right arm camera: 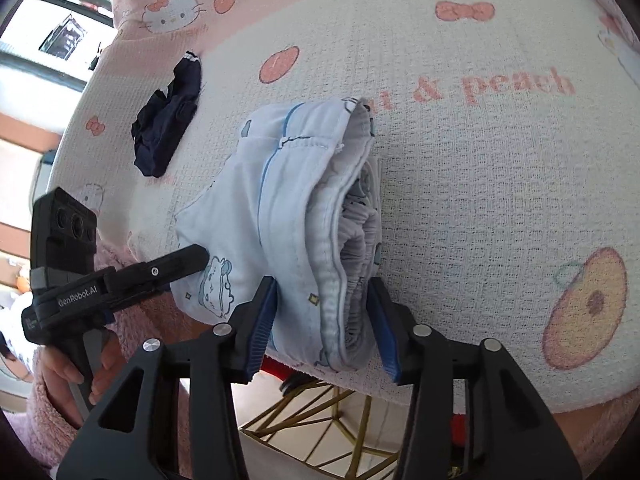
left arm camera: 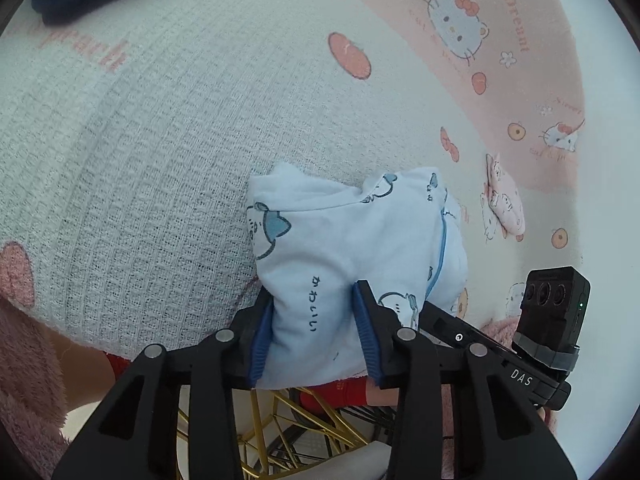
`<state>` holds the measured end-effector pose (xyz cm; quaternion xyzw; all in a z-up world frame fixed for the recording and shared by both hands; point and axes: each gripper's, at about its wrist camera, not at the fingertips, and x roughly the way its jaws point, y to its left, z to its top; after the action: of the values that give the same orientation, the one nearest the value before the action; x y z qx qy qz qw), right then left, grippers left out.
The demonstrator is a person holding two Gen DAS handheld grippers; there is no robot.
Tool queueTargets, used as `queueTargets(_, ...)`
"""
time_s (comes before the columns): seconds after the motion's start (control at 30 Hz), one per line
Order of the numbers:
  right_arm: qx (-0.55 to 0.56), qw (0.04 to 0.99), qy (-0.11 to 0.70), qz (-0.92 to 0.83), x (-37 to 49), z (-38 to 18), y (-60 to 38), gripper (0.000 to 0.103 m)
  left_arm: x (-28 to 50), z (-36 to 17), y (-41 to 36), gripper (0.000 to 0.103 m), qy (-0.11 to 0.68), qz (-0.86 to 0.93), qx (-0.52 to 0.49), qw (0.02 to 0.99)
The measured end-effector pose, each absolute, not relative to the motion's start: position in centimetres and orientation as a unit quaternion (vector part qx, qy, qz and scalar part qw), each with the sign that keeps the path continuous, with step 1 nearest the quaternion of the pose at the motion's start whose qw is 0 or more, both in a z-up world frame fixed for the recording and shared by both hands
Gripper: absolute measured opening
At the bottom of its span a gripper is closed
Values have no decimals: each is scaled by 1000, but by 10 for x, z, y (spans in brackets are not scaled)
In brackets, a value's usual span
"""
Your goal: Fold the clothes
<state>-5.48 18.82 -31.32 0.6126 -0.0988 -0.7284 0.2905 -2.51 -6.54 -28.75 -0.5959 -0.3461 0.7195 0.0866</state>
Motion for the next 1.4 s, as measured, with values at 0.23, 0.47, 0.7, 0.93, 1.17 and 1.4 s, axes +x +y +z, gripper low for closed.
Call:
queueTargets(0.23, 608, 294, -73, -734, -54, -312, 182, 41, -24, -277, -53, 41, -301, 739, -595, 92)
queueTargets(0.47, 589, 287, -116, -747, -51, -284, 204, 34, -27, -240, -28, 32, -273, 766, -569, 124)
queueTargets(0.7, 544, 230, -162, -790, -93, -214, 268, 34, -106, -184, 50, 32, -222, 777, -550, 209)
queueTargets(0.93, 512, 127, -167, -833, -140, -157, 367, 34, -188, -144, 163, 32, -182, 771, -536, 290)
queueTargets(1.17, 499, 76, -158, -849, -213, -142, 473, 34, -259, -151, 261, 32, -180, 763, -529, 325)
queueTargets(1.4, 494, 43, -194, -846, -268, -180, 543, 35, -311, -196, 321, 32, -185, 770, -529, 307)
